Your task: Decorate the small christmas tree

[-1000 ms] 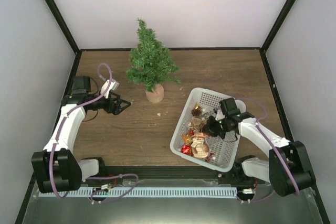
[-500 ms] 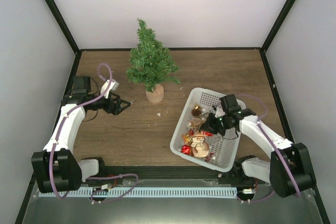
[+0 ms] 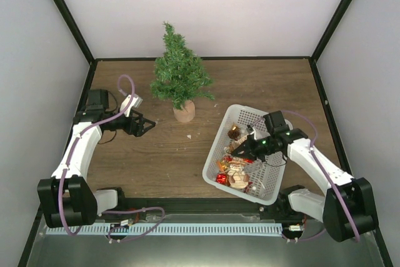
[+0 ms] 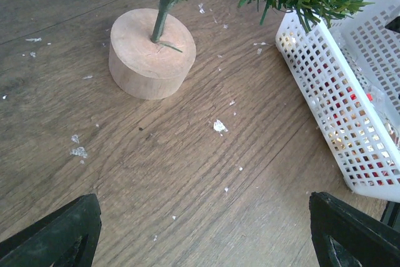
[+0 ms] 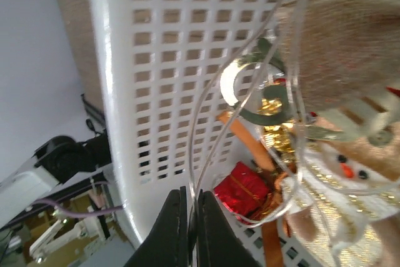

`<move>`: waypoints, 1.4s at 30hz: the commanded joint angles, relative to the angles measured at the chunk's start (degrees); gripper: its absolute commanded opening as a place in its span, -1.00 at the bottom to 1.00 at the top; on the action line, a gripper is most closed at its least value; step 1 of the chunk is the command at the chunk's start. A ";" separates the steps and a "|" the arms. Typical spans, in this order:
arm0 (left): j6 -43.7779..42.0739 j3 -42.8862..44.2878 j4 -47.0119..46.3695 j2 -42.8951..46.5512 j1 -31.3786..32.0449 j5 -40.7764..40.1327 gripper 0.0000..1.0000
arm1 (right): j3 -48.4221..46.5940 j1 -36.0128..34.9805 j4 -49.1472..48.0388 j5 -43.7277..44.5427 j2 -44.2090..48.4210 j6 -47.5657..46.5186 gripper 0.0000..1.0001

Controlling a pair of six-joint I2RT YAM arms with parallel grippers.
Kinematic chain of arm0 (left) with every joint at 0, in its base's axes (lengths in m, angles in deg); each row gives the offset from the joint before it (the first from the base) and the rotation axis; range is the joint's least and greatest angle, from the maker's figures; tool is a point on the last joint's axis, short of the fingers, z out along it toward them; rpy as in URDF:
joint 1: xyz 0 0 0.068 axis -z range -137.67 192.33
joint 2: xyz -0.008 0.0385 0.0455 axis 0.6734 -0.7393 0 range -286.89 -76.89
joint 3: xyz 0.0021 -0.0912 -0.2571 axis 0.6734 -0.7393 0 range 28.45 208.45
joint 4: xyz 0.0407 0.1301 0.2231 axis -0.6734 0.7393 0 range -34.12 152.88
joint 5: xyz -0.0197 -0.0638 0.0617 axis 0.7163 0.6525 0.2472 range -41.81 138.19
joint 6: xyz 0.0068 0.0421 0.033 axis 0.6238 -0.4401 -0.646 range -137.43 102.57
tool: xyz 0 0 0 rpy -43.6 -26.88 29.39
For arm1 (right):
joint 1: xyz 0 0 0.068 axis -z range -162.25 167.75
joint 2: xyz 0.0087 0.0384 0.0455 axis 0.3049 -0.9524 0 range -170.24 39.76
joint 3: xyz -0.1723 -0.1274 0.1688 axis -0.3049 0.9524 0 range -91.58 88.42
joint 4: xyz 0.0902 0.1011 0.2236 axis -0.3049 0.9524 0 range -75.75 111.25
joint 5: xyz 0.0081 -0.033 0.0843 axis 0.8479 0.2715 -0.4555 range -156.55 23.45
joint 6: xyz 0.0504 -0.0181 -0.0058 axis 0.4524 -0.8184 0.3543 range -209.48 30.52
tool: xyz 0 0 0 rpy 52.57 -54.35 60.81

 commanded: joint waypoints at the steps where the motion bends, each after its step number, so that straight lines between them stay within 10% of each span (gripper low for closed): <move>1: -1.21 1.67 0.76 -0.44 0.30 0.49 0.82 | 1.48 0.50 -6.14 -11.56 2.61 0.16 -0.99; 42: -7.91 24.75 25.80 8.72 2.16 18.42 0.89 | -35.74 0.40 -26.11 -26.32 8.86 18.60 -0.99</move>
